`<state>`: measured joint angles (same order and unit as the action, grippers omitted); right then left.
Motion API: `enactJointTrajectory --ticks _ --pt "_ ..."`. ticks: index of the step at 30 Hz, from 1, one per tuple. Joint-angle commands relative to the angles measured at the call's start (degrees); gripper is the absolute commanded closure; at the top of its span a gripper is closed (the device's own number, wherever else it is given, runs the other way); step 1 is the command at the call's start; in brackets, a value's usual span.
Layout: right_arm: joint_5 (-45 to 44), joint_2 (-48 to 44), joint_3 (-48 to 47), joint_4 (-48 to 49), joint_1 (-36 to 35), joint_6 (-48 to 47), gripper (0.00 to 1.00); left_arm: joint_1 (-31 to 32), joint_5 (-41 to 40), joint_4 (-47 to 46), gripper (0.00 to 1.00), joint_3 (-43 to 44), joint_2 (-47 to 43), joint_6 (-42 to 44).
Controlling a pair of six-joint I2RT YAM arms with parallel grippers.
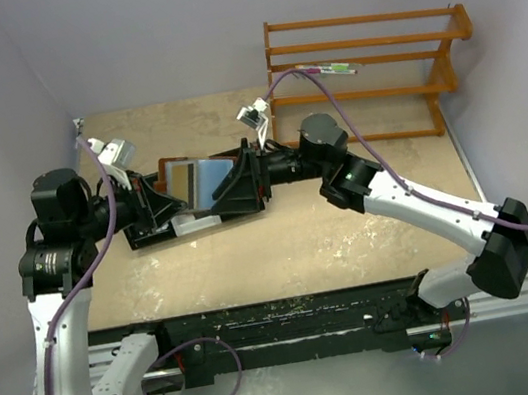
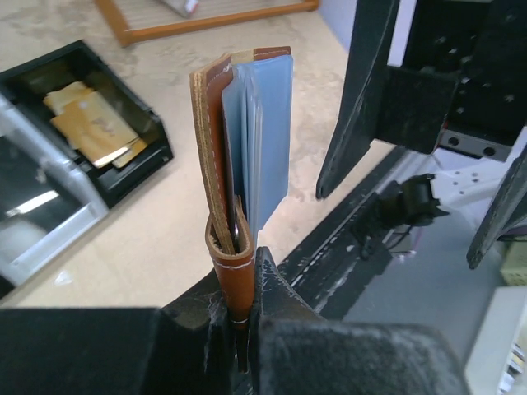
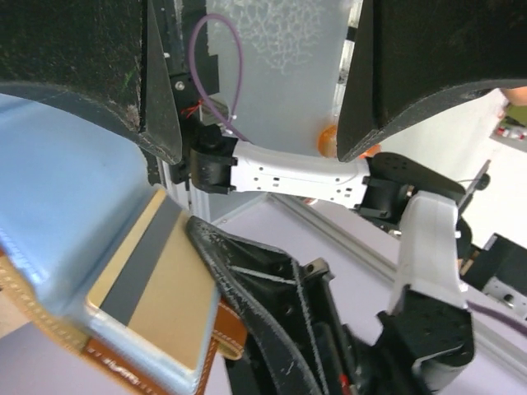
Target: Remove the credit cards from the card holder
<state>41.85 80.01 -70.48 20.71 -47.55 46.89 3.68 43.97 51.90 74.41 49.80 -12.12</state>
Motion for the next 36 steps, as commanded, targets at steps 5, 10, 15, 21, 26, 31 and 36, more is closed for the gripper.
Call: enactJointTrajectory --ticks 5,10,15,21,26,31,36 --pt "-1.78 -5.39 3.77 6.29 2.26 4.54 0.25 -0.78 14.89 -12.86 1.0 -1.69 2.53 -5.45" --pt "-0.86 -2.98 4.74 7.27 4.01 5.96 0.32 -0.85 17.86 -13.94 1.0 -2.65 3.18 -6.52" --pt "0.79 -1.67 6.74 14.44 6.06 11.19 0.34 -1.05 21.6 -16.66 1.0 -3.08 4.02 -9.68" --pt "0.8 -2.3 7.46 16.52 6.41 13.03 0.35 -2.33 27.42 -23.86 1.0 -6.01 5.65 -17.59" --pt "0.93 -3.41 8.69 16.61 7.03 12.88 0.38 -2.36 29.25 -26.11 1.0 -5.79 5.32 -19.71" --pt "1.85 -0.88 8.5 23.36 7.01 16.55 0.4 -2.32 32.64 -28.41 1.0 -6.27 5.0 -21.51" --pt "3.62 1.72 6.83 30.98 6.86 21.35 0.45 -2.32 34.84 -27.37 1.0 -5.68 5.05 -19.51"
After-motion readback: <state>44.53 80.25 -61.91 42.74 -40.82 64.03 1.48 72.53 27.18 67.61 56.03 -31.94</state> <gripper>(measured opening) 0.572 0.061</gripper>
